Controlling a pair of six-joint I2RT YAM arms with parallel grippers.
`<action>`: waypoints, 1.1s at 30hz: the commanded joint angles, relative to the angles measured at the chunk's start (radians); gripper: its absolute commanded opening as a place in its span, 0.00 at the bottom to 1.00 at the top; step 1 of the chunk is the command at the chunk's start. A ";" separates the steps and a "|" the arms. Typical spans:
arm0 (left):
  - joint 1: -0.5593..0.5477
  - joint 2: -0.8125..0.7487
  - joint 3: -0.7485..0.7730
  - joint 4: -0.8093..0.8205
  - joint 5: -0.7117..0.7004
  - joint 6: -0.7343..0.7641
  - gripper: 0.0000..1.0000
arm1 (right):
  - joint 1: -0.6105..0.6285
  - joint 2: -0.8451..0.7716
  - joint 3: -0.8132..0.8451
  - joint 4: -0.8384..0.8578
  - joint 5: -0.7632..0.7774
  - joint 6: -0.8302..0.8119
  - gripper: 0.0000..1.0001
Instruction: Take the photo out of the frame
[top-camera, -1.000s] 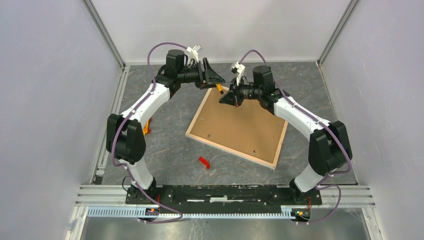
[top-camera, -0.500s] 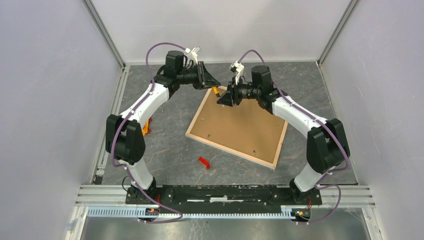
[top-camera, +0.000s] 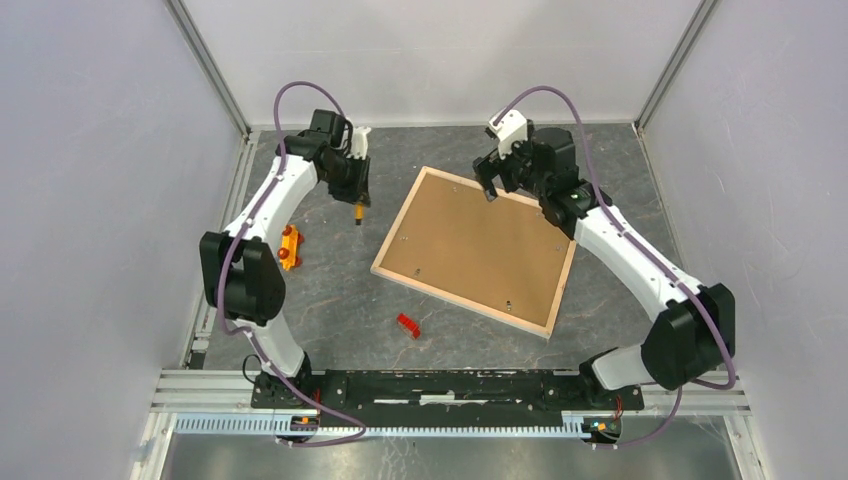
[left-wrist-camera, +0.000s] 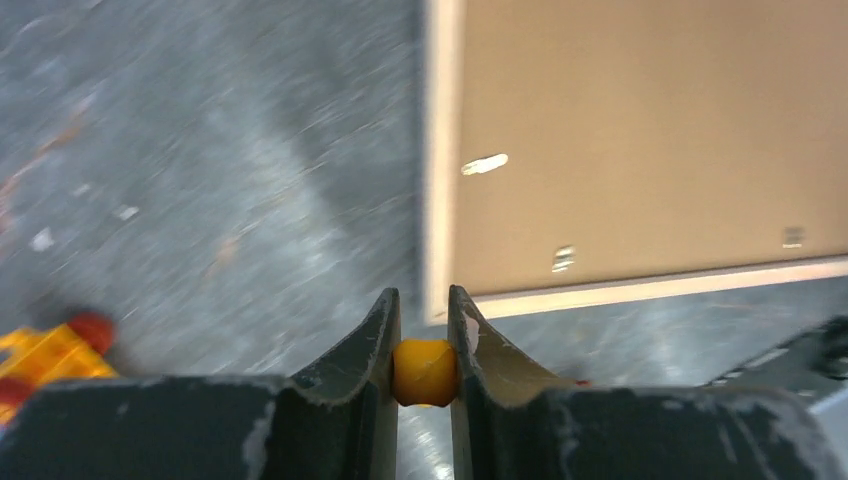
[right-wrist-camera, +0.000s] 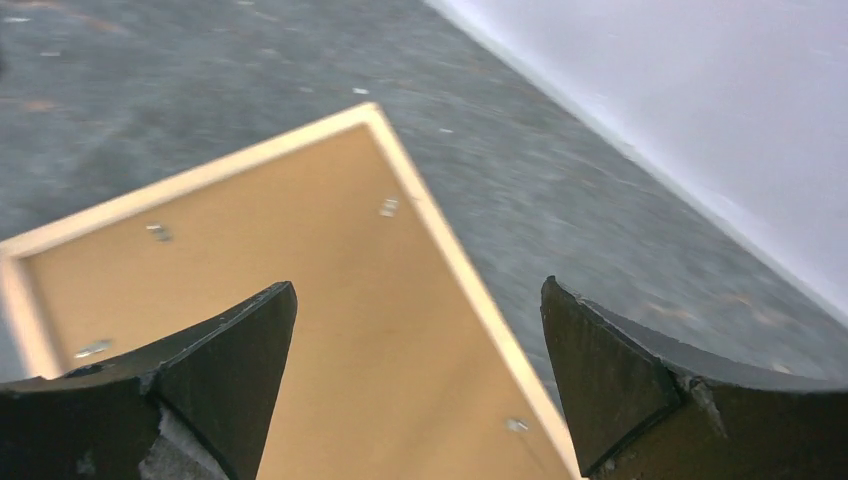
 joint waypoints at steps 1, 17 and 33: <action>0.037 0.047 -0.019 -0.112 -0.266 0.237 0.02 | -0.011 -0.045 -0.042 -0.009 0.336 -0.096 0.98; 0.135 0.281 -0.018 -0.086 -0.463 0.211 0.02 | -0.291 -0.035 -0.094 -0.237 -0.041 -0.018 0.98; 0.151 0.216 0.007 -0.086 -0.359 0.219 0.62 | -0.347 -0.017 -0.056 -0.295 -0.077 -0.032 0.98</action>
